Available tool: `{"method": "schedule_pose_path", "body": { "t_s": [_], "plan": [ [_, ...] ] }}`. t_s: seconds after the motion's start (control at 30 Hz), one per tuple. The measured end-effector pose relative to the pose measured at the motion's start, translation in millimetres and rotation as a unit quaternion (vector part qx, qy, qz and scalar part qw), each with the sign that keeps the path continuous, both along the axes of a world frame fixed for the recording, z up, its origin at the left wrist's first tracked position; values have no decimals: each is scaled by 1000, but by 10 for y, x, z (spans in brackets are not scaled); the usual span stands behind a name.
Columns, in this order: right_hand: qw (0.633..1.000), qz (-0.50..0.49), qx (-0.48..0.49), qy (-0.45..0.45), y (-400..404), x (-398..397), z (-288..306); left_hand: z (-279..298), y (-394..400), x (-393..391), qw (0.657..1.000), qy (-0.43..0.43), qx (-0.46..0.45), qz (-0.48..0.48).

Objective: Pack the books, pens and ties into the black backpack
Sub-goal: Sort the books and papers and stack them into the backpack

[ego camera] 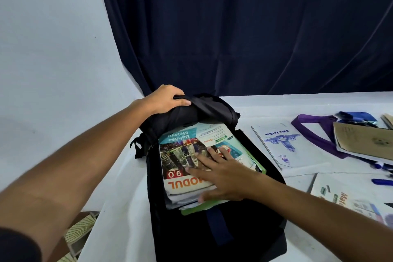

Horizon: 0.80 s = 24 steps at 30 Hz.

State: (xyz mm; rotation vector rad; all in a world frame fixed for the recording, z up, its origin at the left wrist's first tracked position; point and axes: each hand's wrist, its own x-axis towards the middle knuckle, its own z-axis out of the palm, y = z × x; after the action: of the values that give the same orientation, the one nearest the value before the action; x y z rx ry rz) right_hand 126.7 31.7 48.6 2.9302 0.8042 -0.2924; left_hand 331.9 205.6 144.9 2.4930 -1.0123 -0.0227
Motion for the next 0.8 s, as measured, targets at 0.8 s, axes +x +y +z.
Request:
{"method": "schedule_pose_path", "body": {
  "t_s": [0.8],
  "plan": [
    [989, -63, 136, -4, 3, 447, 102, -198, 52, -86, 1000, 13, 7, 25]
  ]
}}
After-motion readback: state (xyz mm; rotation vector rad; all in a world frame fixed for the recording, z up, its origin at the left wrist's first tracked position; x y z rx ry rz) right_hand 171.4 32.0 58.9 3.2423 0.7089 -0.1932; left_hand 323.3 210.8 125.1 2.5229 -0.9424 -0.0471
